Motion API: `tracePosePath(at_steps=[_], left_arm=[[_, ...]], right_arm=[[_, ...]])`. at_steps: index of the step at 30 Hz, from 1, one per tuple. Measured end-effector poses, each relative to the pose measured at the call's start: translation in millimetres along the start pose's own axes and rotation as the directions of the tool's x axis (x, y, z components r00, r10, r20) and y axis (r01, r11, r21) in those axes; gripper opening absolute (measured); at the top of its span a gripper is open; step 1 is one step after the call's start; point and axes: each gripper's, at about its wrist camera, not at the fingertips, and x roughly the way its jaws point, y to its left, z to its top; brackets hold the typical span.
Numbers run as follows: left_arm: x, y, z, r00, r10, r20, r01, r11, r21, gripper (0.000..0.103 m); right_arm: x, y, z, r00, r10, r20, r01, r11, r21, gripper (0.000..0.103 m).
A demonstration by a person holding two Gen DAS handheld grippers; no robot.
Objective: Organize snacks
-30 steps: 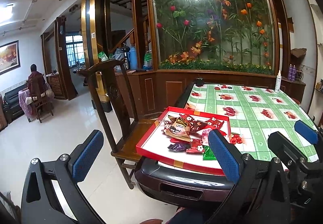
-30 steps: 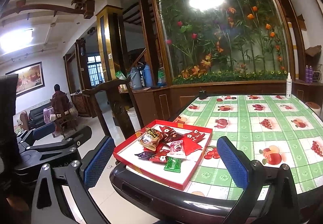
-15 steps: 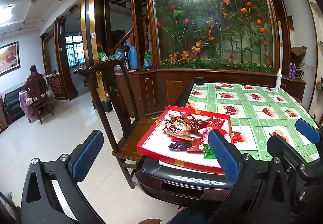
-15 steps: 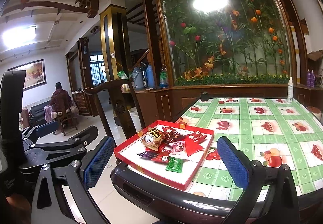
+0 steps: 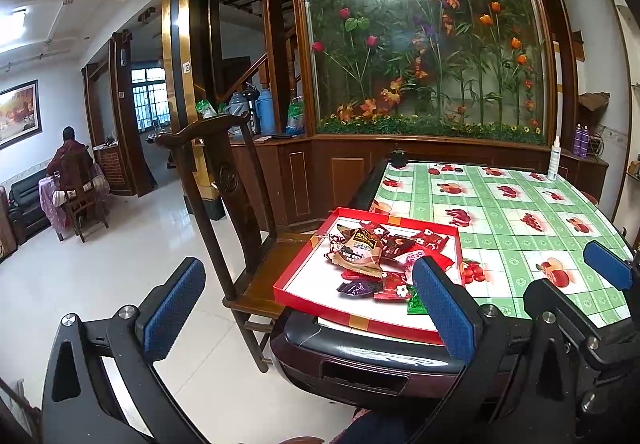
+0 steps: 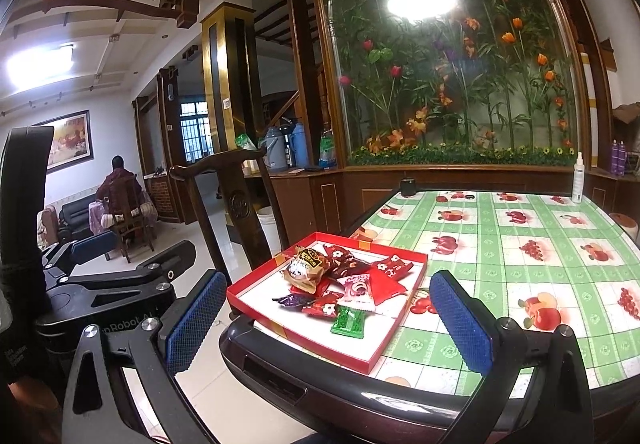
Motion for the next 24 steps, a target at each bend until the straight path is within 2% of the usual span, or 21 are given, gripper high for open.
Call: tracePosePath(at_steps=[24], left_arm=[[6.6, 5.0, -7.8, 0.999, 0.015, -0.034, -0.016, 1.000, -0.018, 0.103]], right_arm=[[5.9, 5.2, -7.1, 0.999, 0.018, -0.034, -0.018, 1.000, -0.024, 0.103]])
